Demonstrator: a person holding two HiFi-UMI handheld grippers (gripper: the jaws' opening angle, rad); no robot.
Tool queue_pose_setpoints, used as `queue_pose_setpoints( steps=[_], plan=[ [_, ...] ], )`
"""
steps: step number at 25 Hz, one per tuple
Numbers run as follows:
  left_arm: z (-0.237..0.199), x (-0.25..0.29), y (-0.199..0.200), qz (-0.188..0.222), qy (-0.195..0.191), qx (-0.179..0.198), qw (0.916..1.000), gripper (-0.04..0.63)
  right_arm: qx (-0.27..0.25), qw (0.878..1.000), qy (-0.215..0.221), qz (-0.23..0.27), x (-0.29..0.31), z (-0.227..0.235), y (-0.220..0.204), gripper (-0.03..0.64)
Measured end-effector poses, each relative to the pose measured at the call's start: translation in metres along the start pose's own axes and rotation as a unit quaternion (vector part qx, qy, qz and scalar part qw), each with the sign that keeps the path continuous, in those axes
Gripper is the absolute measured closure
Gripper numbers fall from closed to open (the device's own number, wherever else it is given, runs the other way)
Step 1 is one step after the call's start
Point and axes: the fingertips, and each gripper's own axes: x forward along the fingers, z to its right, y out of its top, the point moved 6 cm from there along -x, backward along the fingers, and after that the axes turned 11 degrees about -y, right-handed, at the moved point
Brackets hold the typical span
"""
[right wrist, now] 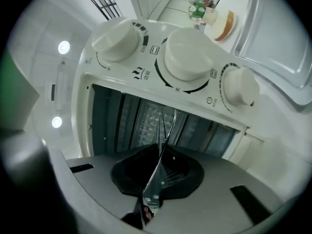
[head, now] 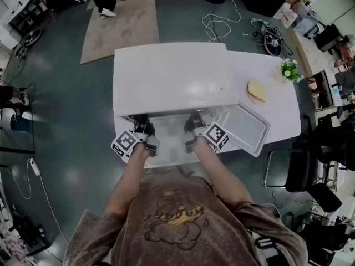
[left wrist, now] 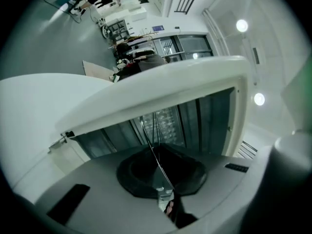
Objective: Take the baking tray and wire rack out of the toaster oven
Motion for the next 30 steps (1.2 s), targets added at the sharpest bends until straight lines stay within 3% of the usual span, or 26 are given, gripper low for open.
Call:
queue_pose_setpoints(
  steps=[4, 7, 11, 19, 24, 30],
  plan=[
    [0.009, -0.023, -0.013, -0.004, -0.001, 0.001, 1.0, 0.588, 0.0, 1.0, 0.004, -0.013, -0.025, 0.005, -0.008, 0.597],
    [0.018, -0.036, -0.025, 0.001, -0.026, -0.004, 0.9997, 0.588, -0.005, 1.0, 0.009, -0.023, -0.044, 0.008, -0.014, 0.597],
    [0.022, -0.068, -0.043, 0.0, -0.003, -0.003, 1.0, 0.588, -0.006, 0.999, 0.018, -0.034, -0.075, 0.014, -0.024, 0.598],
    [0.048, -0.131, -0.08, 0.008, -0.002, -0.005, 1.0, 0.588, -0.015, 0.998, 0.013, -0.061, -0.146, 0.025, -0.045, 0.603],
    [0.069, -0.164, -0.103, 0.02, -0.014, -0.021, 0.9995, 0.588, -0.05, 0.993, 0.076, -0.071, -0.18, 0.016, -0.051, 0.603],
    [0.081, -0.189, -0.128, 0.01, -0.014, -0.006, 0.9998, 0.588, -0.042, 0.994, 0.068, -0.08, -0.219, 0.029, -0.055, 0.603]
  ],
)
